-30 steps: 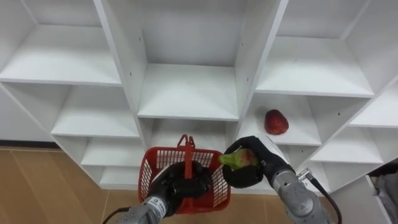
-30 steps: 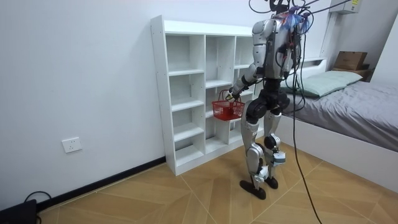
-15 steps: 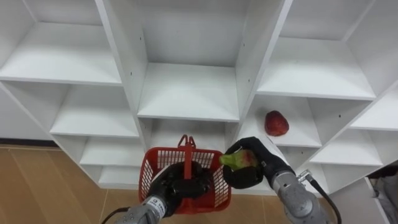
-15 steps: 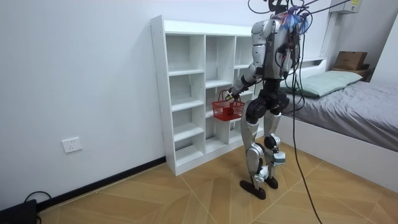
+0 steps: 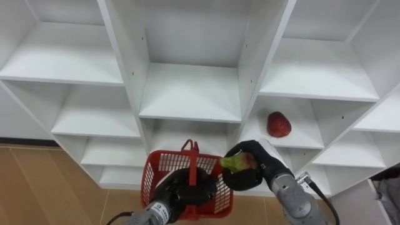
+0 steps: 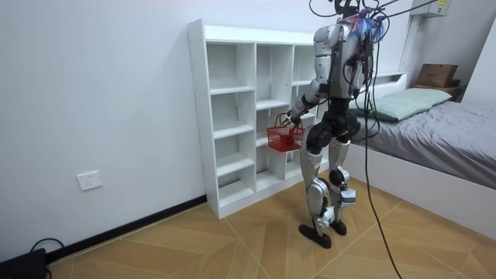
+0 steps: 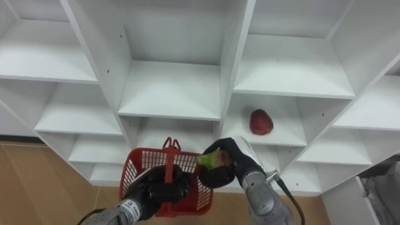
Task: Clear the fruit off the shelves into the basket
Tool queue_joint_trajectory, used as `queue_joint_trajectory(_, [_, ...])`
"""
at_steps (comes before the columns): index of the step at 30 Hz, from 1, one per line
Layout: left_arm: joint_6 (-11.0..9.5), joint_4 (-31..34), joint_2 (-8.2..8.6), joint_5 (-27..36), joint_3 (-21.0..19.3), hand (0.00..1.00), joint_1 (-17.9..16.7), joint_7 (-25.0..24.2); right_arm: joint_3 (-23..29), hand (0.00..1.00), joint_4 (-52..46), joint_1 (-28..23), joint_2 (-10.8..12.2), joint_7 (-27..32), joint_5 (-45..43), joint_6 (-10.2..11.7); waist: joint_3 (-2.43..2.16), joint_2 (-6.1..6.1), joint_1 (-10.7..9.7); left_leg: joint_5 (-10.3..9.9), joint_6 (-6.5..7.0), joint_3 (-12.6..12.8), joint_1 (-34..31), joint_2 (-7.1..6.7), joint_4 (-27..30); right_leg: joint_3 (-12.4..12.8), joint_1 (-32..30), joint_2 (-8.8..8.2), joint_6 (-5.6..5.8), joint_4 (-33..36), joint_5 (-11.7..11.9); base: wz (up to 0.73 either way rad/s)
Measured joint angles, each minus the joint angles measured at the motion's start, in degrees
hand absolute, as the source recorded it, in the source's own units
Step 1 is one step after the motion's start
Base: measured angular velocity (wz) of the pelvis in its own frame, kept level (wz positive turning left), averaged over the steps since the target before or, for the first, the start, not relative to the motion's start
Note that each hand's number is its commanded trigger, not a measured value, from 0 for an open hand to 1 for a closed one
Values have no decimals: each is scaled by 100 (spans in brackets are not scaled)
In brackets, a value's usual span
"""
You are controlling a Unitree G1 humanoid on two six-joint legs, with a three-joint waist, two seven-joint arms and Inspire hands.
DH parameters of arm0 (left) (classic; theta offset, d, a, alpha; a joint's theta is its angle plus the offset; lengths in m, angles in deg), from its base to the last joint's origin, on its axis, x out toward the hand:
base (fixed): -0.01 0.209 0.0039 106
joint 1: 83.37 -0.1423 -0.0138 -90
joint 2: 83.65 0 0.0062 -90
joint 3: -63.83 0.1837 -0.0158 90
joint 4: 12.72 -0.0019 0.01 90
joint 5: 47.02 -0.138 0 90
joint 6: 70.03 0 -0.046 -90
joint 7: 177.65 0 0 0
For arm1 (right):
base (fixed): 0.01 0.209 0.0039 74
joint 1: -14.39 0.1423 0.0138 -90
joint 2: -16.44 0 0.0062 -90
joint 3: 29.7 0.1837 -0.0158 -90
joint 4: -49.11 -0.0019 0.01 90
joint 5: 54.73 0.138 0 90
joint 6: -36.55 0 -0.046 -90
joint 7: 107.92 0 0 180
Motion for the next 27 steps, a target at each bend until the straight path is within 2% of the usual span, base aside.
queue_joint_trajectory(11, [0, 3, -27, 6, 172, 100, -22, 2, -214, 100, 141, 140, -5, 24, -44, 1, 7, 9, 6, 0, 1, -131, 14, -30, 6, -74, 71, -14, 21, -14, -19, 5])
queue_joint_trajectory(17, [0, 2, -29, -1, 171, 100, -25, 27, -322, 100, 198, 249, -3, 27, -249, 1, 40, 43, 15, -1, 2, -166, 8, -33, -1, -121, 74, -19, 21, -4, -18, 2])
queue_joint_trajectory(20, [0, 1, -28, -2, 175, 100, -27, 42, -343, 100, 335, 364, 0, 19, -268, 6, 74, 74, 43, -1, 2, -171, 7, -35, -3, -131, 77, -20, 21, -3, -18, 0])
queue_joint_trajectory(27, [1, -13, -29, 0, 330, 100, -93, 57, -384, 100, 594, 442, 0, -7, -439, 5, 79, 85, 112, 0, 3, -225, -6, -44, -6, -207, 82, -36, 23, -5, -19, 3])
